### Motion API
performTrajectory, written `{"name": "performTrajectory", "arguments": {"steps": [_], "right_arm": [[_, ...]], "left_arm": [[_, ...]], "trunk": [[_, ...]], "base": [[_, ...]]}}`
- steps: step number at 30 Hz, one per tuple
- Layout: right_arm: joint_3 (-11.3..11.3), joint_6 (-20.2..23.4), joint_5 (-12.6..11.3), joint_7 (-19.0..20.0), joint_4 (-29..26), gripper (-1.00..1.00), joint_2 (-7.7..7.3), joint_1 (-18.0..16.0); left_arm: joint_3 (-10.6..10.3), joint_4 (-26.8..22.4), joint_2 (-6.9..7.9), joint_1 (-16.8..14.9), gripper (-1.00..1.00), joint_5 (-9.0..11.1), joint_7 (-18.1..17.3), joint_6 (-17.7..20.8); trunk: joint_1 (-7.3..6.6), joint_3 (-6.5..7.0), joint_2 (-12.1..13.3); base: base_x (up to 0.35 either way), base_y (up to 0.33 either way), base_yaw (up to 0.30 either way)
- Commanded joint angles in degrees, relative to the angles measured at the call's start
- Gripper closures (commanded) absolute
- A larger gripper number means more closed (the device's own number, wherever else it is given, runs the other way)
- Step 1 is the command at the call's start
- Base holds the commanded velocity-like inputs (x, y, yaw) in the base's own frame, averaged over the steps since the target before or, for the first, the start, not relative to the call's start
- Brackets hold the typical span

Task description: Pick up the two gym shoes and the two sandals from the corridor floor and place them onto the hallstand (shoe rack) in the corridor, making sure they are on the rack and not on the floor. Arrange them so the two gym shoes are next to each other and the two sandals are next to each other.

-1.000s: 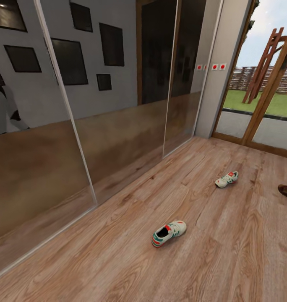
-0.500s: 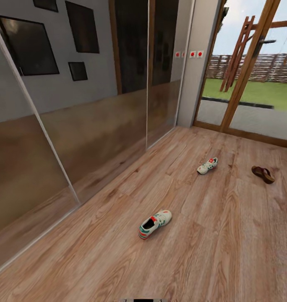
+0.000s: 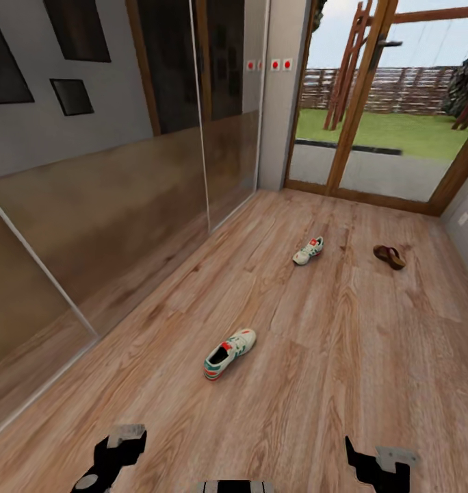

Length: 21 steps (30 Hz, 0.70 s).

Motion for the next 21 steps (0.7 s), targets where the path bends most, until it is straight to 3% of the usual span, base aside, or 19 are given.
{"name": "performTrajectory", "arguments": {"steps": [1, 3, 8, 14, 21], "right_arm": [[0.0, 3.1, 0.0, 0.0, -3.2, -1.0, -0.01, -0.3], [0.0, 8.0, 0.0, -0.1, -7.5, -1.0, -0.01, -0.7], [0.0, 14.6, 0.0, -0.1, -13.8, -1.0, -0.13, -2.1], [0.0, 17.3, 0.0, 0.0, -18.0, -1.0, -0.39, -3.4], [0.2, 17.6, 0.1, 0.1, -18.2, -1.0, -0.14, -3.6]], "left_arm": [[0.1, -0.1, 0.02, -1.8, -1.0, 0.1, -0.1, 2.4], [0.1, -0.2, -0.02, -4.0, -1.0, -0.2, -0.1, 5.5], [0.1, -0.3, -0.04, -6.7, -1.0, -0.4, -0.1, 8.1], [0.0, -1.1, -0.02, -8.2, -1.0, -0.5, -1.1, 9.1], [0.0, -1.5, 0.07, -8.0, -1.0, -0.6, -5.9, 9.0]], "trunk": [[0.01, -0.3, 0.0], [0.06, -0.79, -0.1], [0.19, -2.02, -0.1], [0.35, -3.46, -0.2], [0.45, -4.37, -0.3]], "base": [[0.0, 0.0, -0.296], [0.0, 0.0, -0.296], [0.0, 0.0, -0.296], [0.0, 0.0, -0.194], [0.0, 0.0, -0.03]]}}
